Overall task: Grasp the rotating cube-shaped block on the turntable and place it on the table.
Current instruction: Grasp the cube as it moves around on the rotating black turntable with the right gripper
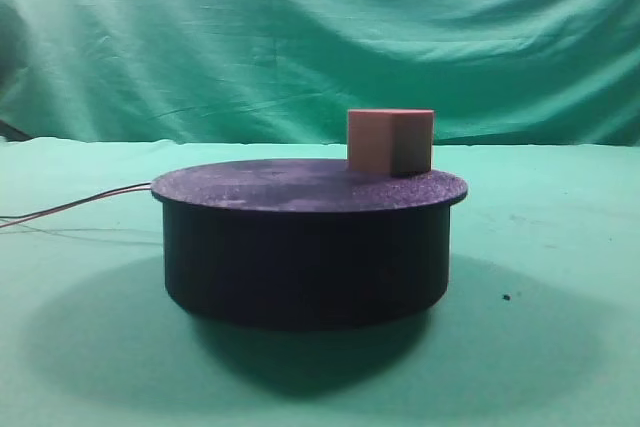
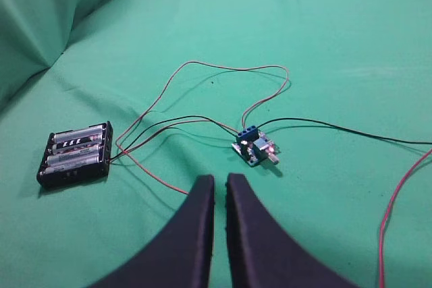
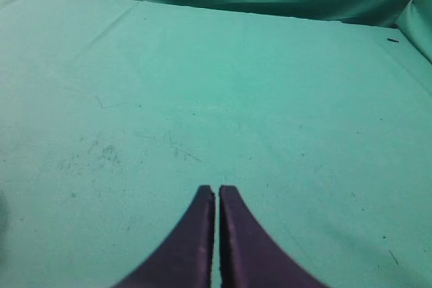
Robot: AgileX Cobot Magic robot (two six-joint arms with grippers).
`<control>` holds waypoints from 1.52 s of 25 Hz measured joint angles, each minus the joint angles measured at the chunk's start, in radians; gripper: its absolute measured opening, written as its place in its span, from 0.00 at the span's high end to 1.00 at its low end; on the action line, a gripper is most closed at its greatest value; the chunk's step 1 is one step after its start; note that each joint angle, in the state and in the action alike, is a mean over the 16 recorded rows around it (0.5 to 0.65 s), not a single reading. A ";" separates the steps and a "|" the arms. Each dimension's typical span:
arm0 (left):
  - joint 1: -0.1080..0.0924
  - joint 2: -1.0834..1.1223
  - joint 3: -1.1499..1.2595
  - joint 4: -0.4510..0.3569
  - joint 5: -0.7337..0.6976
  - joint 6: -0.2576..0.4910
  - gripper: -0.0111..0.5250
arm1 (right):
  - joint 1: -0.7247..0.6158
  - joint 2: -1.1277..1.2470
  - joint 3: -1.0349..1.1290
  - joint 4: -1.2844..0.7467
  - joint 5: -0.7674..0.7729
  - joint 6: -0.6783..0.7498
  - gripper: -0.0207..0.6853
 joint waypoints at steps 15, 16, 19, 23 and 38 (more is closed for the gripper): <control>0.000 0.000 0.000 0.000 0.000 0.000 0.98 | 0.000 0.000 0.000 0.000 0.000 0.000 0.97; 0.000 0.000 0.000 0.000 0.000 0.000 0.98 | 0.000 0.000 0.000 -0.001 0.000 0.000 0.97; 0.000 0.000 0.000 0.000 0.000 0.000 0.98 | 0.000 0.000 0.000 -0.004 -0.013 -0.002 0.97; 0.000 0.000 0.000 0.000 0.000 0.000 0.98 | 0.000 0.000 0.001 0.007 -0.095 0.010 0.97; 0.000 0.000 0.000 0.000 0.000 0.000 0.98 | 0.000 0.137 -0.206 0.137 -0.243 0.059 0.97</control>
